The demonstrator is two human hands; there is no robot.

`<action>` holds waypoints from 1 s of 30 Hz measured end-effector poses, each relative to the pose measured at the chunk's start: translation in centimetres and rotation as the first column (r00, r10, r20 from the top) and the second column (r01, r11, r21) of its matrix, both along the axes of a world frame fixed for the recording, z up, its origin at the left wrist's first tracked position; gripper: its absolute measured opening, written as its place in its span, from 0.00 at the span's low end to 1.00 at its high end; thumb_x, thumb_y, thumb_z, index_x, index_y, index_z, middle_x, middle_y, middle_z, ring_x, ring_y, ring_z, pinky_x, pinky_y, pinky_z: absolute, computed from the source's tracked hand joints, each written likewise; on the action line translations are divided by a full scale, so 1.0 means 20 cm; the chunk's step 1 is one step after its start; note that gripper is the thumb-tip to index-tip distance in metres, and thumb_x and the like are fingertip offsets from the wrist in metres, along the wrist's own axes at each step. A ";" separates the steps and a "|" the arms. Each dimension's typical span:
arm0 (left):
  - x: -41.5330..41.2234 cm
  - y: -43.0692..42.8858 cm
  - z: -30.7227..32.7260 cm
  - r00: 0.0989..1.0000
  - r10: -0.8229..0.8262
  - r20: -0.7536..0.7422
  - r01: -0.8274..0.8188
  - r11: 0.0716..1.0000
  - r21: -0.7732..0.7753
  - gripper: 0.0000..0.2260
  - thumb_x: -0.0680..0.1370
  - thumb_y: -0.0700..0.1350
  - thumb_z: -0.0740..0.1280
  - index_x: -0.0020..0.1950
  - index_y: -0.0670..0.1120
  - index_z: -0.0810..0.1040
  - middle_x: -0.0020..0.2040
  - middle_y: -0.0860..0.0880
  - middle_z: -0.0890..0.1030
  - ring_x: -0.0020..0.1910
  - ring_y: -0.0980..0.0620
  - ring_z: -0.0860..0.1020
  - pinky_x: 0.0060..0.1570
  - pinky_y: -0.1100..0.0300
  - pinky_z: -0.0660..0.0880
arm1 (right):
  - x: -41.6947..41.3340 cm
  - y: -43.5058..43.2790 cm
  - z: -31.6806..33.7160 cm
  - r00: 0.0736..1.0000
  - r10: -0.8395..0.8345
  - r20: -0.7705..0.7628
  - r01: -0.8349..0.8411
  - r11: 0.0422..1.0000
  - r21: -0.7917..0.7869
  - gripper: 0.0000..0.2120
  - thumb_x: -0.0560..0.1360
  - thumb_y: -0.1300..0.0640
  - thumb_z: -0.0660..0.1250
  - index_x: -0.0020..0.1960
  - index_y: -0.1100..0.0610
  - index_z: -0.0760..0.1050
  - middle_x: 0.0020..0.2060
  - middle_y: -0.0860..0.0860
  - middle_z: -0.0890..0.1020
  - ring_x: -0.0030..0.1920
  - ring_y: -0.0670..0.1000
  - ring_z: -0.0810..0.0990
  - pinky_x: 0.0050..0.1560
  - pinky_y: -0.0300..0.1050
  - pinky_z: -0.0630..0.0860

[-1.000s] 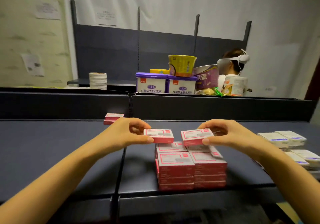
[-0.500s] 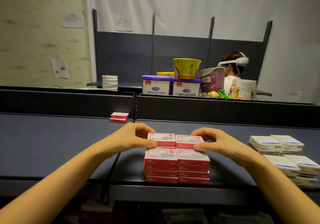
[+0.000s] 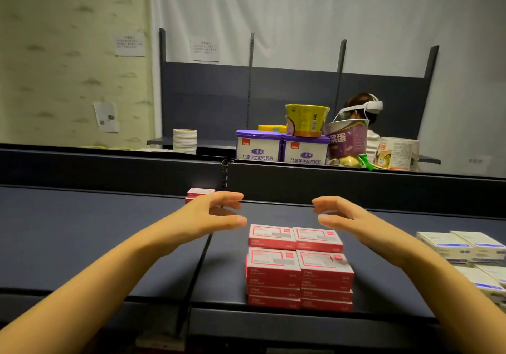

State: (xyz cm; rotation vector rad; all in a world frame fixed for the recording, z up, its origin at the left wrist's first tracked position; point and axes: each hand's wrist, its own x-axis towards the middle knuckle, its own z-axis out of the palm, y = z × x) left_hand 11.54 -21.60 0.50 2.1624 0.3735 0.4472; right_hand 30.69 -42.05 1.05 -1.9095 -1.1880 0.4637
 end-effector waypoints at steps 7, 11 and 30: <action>-0.13 0.37 0.09 0.996 0.068 0.051 -0.071 0.995 0.076 0.28 0.71 0.51 0.70 0.70 0.54 0.66 0.61 0.55 0.73 0.58 0.57 0.74 0.56 0.62 0.69 | -0.11 0.34 0.15 0.989 0.140 0.040 -0.141 0.990 0.018 0.29 0.63 0.43 0.66 0.63 0.44 0.66 0.64 0.45 0.73 0.60 0.43 0.74 0.64 0.42 0.69; -0.17 0.69 0.09 0.992 0.100 0.079 -0.107 0.990 0.090 0.29 0.72 0.50 0.71 0.70 0.52 0.66 0.66 0.52 0.72 0.60 0.56 0.71 0.58 0.60 0.69 | -0.15 0.61 0.23 0.977 0.211 0.036 -0.211 0.978 0.002 0.24 0.67 0.44 0.69 0.61 0.43 0.68 0.63 0.43 0.73 0.64 0.44 0.72 0.68 0.46 0.67; 0.35 1.31 -0.21 0.998 -0.012 -0.069 0.036 0.932 0.361 0.26 0.71 0.49 0.73 0.66 0.44 0.71 0.60 0.45 0.76 0.56 0.51 0.75 0.56 0.63 0.71 | -0.15 1.27 0.14 0.990 0.137 0.021 -0.121 0.927 -0.354 0.29 0.73 0.49 0.67 0.70 0.46 0.60 0.64 0.43 0.70 0.64 0.45 0.70 0.57 0.35 0.71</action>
